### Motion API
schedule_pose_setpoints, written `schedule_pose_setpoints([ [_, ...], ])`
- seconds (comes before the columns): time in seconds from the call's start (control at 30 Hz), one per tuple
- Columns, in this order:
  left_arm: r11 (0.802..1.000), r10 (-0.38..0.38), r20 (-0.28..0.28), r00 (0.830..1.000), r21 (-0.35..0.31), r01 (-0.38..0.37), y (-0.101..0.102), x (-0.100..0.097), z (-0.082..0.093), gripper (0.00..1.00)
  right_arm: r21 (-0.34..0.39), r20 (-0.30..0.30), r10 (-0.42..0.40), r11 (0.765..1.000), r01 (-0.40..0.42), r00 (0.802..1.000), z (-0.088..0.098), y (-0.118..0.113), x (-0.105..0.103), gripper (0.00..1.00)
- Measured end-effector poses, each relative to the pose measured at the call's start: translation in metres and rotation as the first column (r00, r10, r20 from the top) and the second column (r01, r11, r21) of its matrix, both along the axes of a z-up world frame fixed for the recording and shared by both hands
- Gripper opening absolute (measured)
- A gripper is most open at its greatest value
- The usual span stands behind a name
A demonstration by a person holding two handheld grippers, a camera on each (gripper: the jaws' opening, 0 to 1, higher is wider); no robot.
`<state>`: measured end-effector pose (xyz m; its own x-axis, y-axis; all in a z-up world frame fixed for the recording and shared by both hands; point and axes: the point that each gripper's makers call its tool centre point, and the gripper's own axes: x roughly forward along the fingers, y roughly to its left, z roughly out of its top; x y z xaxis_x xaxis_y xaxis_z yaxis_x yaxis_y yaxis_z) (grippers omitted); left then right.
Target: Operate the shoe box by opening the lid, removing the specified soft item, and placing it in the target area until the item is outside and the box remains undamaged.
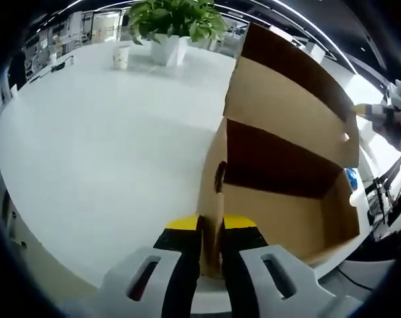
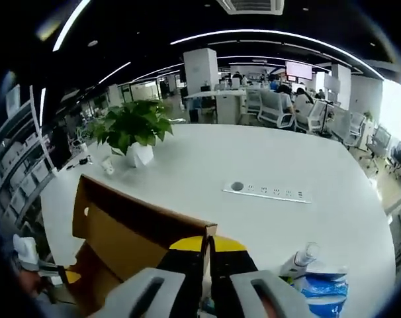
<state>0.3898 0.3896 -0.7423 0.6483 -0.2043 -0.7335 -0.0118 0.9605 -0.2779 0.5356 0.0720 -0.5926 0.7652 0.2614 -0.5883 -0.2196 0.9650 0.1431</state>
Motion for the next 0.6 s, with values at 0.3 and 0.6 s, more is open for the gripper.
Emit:
schedule_pose_setpoints([
  [0.3, 1.000, 0.007, -0.002, 1.000, -0.006, -0.007, 0.000, 0.000, 0.000, 0.09, 0.011, 0.043, -0.009, 1.000, 0.009, 0.999, 0.013, 0.003, -0.015, 0.00],
  [0.6, 0.999, 0.024, -0.003, 1.000, -0.034, -0.024, 0.000, 0.000, -0.001, 0.10, -0.040, 0.146, -0.012, 0.999, 0.018, 0.989, 0.025, 0.007, -0.036, 0.00],
])
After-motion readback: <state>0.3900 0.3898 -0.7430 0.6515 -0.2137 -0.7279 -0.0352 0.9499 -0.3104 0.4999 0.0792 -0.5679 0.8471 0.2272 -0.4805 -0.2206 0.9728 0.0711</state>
